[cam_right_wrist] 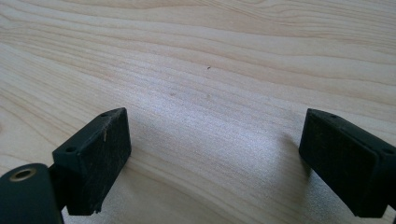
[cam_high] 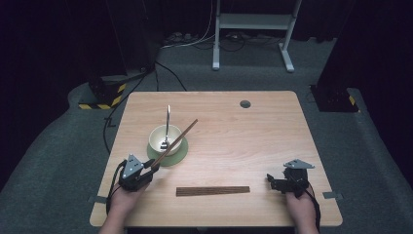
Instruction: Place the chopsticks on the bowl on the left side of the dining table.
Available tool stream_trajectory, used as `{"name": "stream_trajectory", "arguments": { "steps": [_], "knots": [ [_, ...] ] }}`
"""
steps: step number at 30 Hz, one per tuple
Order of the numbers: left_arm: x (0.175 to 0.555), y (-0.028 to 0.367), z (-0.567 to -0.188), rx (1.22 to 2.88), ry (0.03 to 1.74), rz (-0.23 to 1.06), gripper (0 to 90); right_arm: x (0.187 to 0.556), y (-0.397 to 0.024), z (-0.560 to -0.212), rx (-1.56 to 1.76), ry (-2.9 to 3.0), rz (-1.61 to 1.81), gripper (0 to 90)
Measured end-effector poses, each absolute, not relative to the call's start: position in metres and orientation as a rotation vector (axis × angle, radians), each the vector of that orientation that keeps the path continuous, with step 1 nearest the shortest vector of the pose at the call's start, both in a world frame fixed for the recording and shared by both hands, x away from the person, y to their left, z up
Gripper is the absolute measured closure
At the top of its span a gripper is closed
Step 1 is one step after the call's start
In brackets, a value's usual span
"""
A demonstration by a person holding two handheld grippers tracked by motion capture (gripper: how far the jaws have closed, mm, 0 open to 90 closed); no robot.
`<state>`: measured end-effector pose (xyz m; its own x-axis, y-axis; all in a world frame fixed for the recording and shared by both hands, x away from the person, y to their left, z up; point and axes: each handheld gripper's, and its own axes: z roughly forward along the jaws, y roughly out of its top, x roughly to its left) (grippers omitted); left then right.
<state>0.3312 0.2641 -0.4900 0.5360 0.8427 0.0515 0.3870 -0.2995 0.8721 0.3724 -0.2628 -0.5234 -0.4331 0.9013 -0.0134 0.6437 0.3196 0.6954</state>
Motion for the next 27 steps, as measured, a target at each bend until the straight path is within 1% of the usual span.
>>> {"name": "stream_trajectory", "arguments": {
  "steps": [2, 5, 14, 23, 27],
  "knots": [
    [0.331, 0.264, -0.490, 1.888, 1.018, 0.653, 64.3, 0.372, -0.263, -0.523, 1.369, 2.191, 0.876, 8.8],
    [0.331, 0.264, -0.489, 1.894, 1.020, 0.660, 63.8, 0.372, -0.263, -0.523, 1.369, 2.191, 0.876, 8.8],
    [0.331, 0.271, -0.486, 1.890, 1.043, 0.692, 64.7, 0.372, -0.263, -0.523, 1.369, 2.191, 0.876, 8.8],
    [0.335, 0.284, -0.480, 1.859, 1.128, 0.727, 64.6, 0.373, -0.262, -0.523, 1.378, 2.184, 0.882, 8.9],
    [0.339, 0.289, -0.480, 1.846, 1.163, 0.738, 63.2, 0.373, -0.262, -0.523, 1.379, 2.183, 0.880, 9.0]
  ]
}}
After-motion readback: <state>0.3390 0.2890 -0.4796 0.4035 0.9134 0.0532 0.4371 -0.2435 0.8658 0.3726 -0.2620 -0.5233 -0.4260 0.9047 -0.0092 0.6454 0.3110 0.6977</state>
